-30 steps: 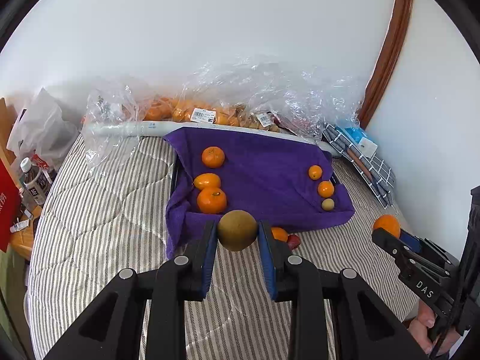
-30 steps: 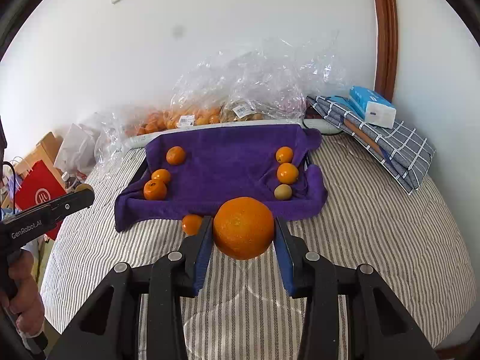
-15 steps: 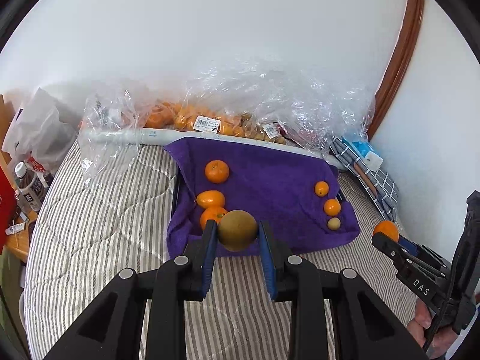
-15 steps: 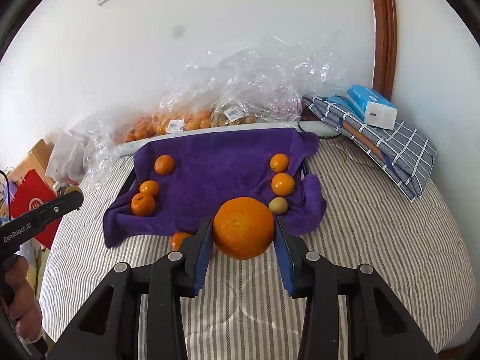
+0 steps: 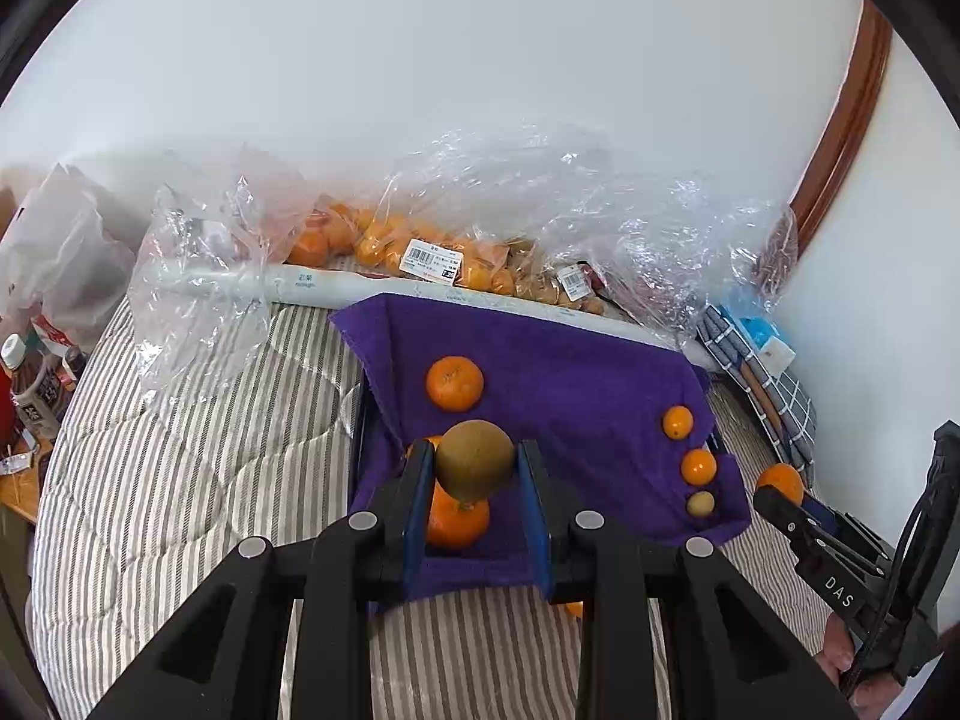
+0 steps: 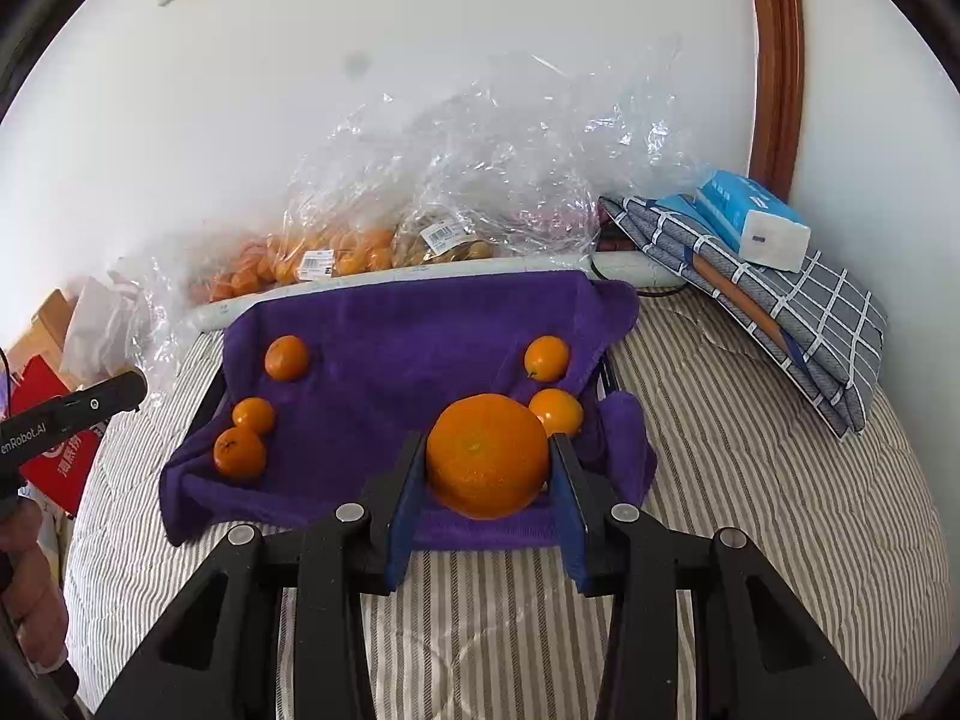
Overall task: Organize fruits
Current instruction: 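Lift and carry the orange and brown fruit over the purple towel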
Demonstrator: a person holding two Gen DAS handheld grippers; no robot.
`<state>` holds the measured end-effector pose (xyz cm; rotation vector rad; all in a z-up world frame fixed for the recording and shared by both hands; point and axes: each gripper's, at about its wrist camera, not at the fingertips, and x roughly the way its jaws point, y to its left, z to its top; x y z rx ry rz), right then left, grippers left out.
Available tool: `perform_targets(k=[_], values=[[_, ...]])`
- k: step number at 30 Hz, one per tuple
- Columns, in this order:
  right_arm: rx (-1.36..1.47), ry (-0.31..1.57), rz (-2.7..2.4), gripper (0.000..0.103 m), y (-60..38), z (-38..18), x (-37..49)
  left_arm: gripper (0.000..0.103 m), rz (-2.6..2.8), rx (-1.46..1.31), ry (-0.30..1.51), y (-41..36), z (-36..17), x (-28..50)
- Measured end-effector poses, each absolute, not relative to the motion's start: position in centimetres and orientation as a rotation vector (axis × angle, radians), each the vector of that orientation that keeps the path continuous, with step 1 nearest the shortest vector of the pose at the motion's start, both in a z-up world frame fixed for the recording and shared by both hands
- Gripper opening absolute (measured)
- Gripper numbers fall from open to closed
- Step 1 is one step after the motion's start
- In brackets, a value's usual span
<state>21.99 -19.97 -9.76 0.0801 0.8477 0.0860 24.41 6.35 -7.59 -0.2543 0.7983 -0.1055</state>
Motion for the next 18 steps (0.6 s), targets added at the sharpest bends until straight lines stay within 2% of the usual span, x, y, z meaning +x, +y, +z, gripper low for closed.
perform_targets(k=[18], values=[[0.072,0.904,0.125,0.040,-19.3,-13.9,26.6,0.026,-0.146,-0.322,0.832,7.8,-10.9,29.6]])
